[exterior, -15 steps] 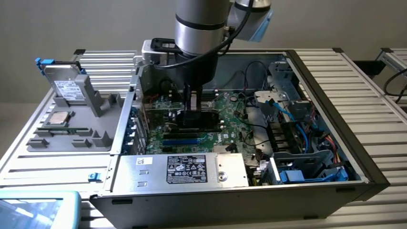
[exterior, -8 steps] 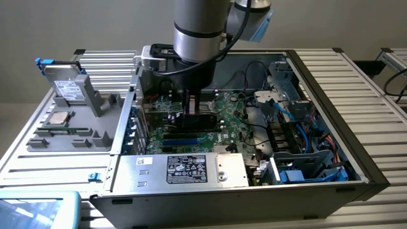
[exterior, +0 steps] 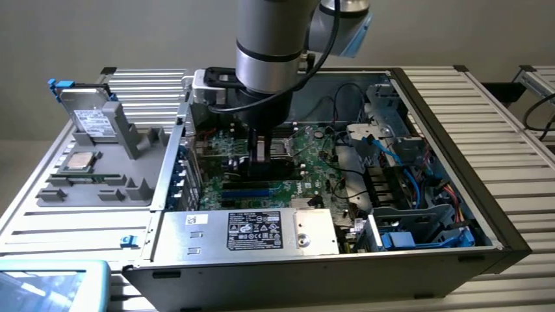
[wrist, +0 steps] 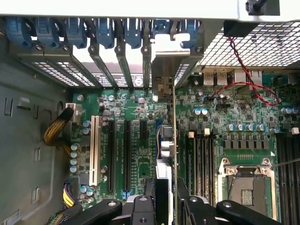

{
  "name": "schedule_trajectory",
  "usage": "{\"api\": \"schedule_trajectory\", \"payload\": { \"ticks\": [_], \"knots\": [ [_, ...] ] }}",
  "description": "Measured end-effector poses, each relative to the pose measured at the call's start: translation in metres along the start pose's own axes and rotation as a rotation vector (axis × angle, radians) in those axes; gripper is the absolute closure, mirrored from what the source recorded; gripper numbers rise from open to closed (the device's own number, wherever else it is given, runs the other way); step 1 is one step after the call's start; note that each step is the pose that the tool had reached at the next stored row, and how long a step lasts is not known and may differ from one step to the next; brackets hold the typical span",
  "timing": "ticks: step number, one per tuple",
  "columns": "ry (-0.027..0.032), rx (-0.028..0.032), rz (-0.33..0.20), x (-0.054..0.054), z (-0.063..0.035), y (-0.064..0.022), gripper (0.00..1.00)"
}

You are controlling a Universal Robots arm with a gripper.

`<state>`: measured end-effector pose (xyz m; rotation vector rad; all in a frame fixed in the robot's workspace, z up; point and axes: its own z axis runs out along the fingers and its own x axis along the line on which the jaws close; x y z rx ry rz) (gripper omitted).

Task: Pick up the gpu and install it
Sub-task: 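Insert the gpu into the slot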

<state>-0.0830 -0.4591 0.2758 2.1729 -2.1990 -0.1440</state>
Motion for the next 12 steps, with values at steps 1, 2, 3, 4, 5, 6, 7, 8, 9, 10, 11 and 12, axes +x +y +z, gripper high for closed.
{"api": "schedule_trajectory", "payload": {
  "ticks": [1,2,3,4,5,6,7,8,9,10,11,12],
  "knots": [
    [0.0,-0.0001,0.0,0.0,0.0001,0.0002,0.72],
    [0.0,-0.0001,0.0,0.0,0.0002,0.0005,0.72],
    [-0.0002,0.0,0.0,0.0,0.0004,0.0007,0.72],
    [-0.0004,0.0,0.0,0.0001,0.0009,0.0011,0.72],
    [-0.0004,0.0001,0.0,0.0003,0.0014,0.0012,0.72],
    [-0.0004,0.0001,0.0,0.0004,0.0022,0.0013,0.72],
    [-0.0004,0.0001,0.0,0.0007,0.0031,0.0015,0.72],
    [-0.0005,0.0,0.0,0.0011,0.0039,0.0016,0.72],
    [-0.001,-0.0001,0.0,0.0016,0.0049,0.0018,0.72],
    [-0.0017,-0.0001,0.0,0.0022,0.0057,0.0019,0.72],
    [-0.0028,0.0,0.0,0.0027,0.0066,0.0019,0.72],
    [-0.004,-0.0001,0.0,0.0033,0.0074,0.0019,0.72]
  ]
}}
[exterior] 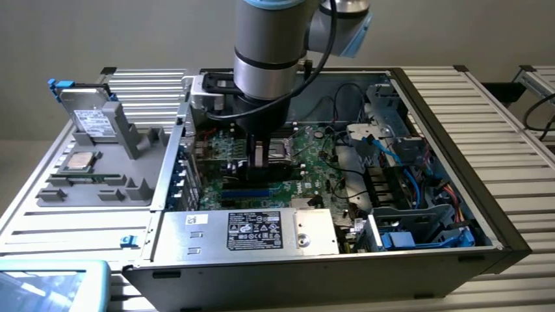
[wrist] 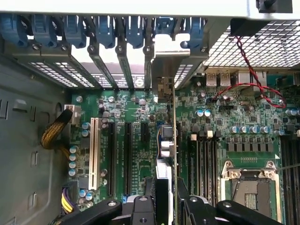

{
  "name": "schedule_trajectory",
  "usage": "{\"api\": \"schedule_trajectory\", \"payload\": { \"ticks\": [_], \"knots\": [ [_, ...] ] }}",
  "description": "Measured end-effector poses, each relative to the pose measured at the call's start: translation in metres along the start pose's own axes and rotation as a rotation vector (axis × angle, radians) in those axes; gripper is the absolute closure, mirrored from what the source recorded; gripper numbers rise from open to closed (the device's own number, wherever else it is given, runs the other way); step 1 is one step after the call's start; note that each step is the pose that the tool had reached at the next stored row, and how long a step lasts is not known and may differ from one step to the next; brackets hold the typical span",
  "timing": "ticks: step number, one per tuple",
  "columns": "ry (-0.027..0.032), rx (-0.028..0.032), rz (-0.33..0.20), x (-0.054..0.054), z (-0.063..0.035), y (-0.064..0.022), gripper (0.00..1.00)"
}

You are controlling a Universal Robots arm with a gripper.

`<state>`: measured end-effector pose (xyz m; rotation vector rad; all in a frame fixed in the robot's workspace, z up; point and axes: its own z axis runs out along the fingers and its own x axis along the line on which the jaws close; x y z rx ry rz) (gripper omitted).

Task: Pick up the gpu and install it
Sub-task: 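Insert the gpu into the slot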

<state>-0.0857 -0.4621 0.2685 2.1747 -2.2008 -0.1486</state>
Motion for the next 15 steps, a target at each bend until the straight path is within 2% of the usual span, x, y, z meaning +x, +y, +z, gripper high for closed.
{"api": "schedule_trajectory", "payload": {
  "ticks": [5,15],
  "knots": [
    [-0.0073,0.0001,-0.001,0.0024,0.0041,0.0003,0.72],
    [-0.0167,-0.0001,-0.002,0.0057,0.0096,0.0026,0.72]
  ]
}}
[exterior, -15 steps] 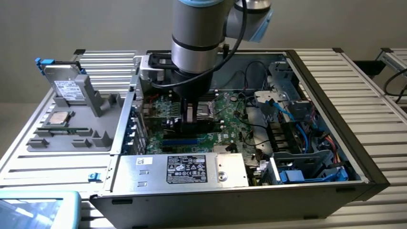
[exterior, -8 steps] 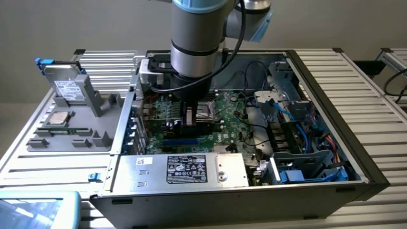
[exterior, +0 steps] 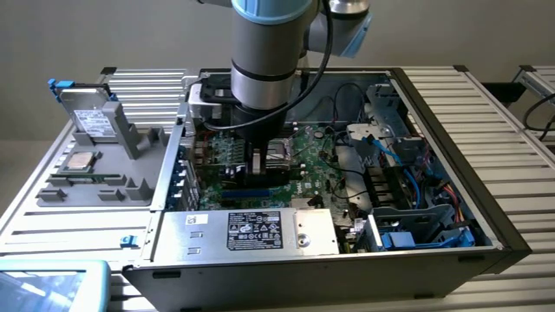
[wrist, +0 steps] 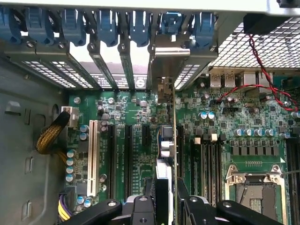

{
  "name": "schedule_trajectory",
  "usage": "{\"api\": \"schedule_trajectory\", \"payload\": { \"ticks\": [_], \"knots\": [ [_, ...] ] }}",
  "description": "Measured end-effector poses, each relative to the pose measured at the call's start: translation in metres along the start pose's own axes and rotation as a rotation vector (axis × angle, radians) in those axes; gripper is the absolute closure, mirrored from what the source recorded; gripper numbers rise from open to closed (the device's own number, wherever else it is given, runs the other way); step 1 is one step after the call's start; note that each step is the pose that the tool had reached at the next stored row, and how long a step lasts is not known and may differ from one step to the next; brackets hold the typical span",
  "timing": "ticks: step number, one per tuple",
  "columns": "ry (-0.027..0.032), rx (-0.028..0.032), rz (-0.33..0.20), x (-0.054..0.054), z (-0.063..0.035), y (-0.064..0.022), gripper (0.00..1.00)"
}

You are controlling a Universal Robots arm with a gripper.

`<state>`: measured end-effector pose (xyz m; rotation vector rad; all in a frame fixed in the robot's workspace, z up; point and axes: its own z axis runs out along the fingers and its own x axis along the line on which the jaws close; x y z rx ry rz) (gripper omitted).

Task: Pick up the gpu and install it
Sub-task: 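Insert the gpu into the slot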

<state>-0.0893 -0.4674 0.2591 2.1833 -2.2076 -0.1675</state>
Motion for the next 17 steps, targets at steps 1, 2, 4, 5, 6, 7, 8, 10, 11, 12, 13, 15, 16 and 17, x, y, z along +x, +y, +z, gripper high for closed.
{"api": "schedule_trajectory", "payload": {
  "ticks": [1,2,4,5,6,7,8,10,11,12,13,15,16,17],
  "knots": [
    [-0.0007,0.0,0.0,0.0002,0.0006,0.0,0.72],
    [-0.0014,-0.0001,0.0,0.0003,0.0011,0.0001,0.72],
    [-0.0033,-0.0001,0.0,0.0008,0.0018,0.0004,0.72],
    [-0.0046,-0.0001,-0.001,0.0012,0.0022,0.0006,0.72],
    [-0.0054,0.0,-0.001,0.0014,0.0026,0.0007,0.72],
    [-0.0057,0.0,-0.001,0.0014,0.0031,0.001,0.72],
    [-0.0055,-0.0001,-0.001,0.0015,0.0035,0.0014,0.72],
    [-0.0055,-0.0001,-0.001,0.0015,0.0041,0.0018,0.72],
    [-0.0056,-0.0001,-0.001,0.0015,0.0045,0.002,0.72],
    [-0.0056,-0.0001,-0.001,0.0016,0.0048,0.002,0.72],
    [-0.0053,-0.0002,-0.001,0.0016,0.005,0.002,0.72],
    [-0.0054,-0.0002,-0.001,0.0016,0.0053,0.0021,0.72],
    [-0.0056,-0.0001,-0.001,0.0016,0.0056,0.002,0.72],
    [-0.0055,-0.0001,-0.001,0.0016,0.0058,0.002,0.72]
  ]
}}
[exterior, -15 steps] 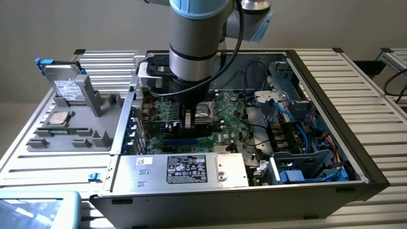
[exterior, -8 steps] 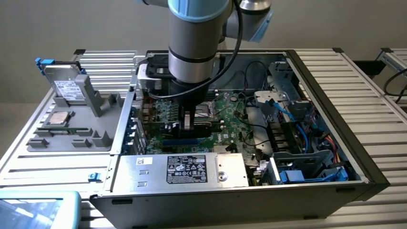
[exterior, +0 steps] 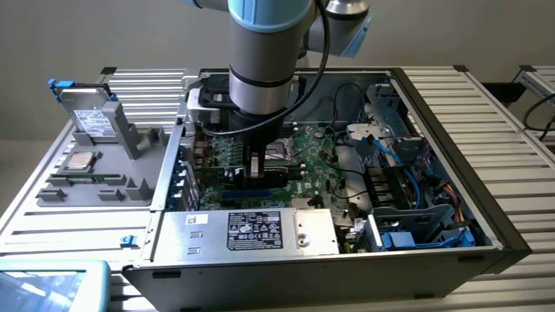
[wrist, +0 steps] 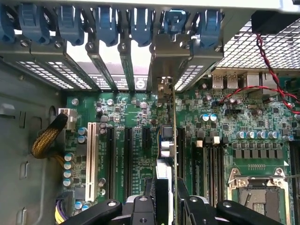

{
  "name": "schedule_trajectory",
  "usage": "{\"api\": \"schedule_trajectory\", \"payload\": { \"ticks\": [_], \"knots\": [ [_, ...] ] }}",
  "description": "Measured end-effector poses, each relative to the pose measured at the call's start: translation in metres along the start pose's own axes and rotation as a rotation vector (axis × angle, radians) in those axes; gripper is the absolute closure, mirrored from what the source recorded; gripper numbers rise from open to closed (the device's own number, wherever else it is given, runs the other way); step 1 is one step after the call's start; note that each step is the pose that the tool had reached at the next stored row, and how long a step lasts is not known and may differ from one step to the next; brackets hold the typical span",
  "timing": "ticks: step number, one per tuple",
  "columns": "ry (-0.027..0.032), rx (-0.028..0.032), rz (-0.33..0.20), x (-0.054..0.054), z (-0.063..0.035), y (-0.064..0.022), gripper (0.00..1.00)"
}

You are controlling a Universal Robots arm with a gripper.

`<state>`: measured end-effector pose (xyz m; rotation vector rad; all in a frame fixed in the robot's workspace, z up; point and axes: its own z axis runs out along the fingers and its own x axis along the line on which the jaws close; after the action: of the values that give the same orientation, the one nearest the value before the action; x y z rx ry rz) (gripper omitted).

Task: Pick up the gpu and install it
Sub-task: 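Insert the gpu into the slot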

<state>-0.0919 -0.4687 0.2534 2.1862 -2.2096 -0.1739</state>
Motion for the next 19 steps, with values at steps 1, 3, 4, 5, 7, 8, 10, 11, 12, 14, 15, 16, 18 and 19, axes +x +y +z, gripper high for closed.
{"api": "schedule_trajectory", "payload": {
  "ticks": [1,3,4,5,7,8,10,11,12,14,15,16,18,19],
  "knots": [
    [-0.0002,0.0001,0.0,0.0,0.0004,0.0,0.72],
    [-0.0001,0.0001,0.0,0.0001,0.0012,0.0,0.72],
    [0.0,0.0,0.0,0.0001,0.0016,0.0,0.72],
    [0.0,0.0,0.0,0.0001,0.002,0.0001,0.72],
    [0.0002,-0.0001,0.0,0.0002,0.0026,0.0003,0.72],
    [-0.0002,-0.0006,0.0,0.0002,0.0031,0.0003,0.72],
    [0.0,-0.0022,0.0,0.0002,0.0037,0.0004,0.72],
    [0.0001,-0.0029,0.0,0.0002,0.0039,0.0004,0.72],
    [0.0001,-0.0037,0.0,0.0003,0.0041,0.0005,0.72],
    [-0.0001,-0.0061,0.0,0.0003,0.0044,0.0005,0.72],
    [-0.0005,-0.0073,0.0,0.0003,0.0046,0.0005,0.72],
    [-0.0008,-0.0086,0.0,0.0003,0.0047,0.0005,0.72],
    [-0.0012,-0.0113,0.001,0.0003,0.005,0.0004,0.72],
    [-0.0014,-0.0125,0.001,0.0003,0.0051,0.0004,0.72]
  ]
}}
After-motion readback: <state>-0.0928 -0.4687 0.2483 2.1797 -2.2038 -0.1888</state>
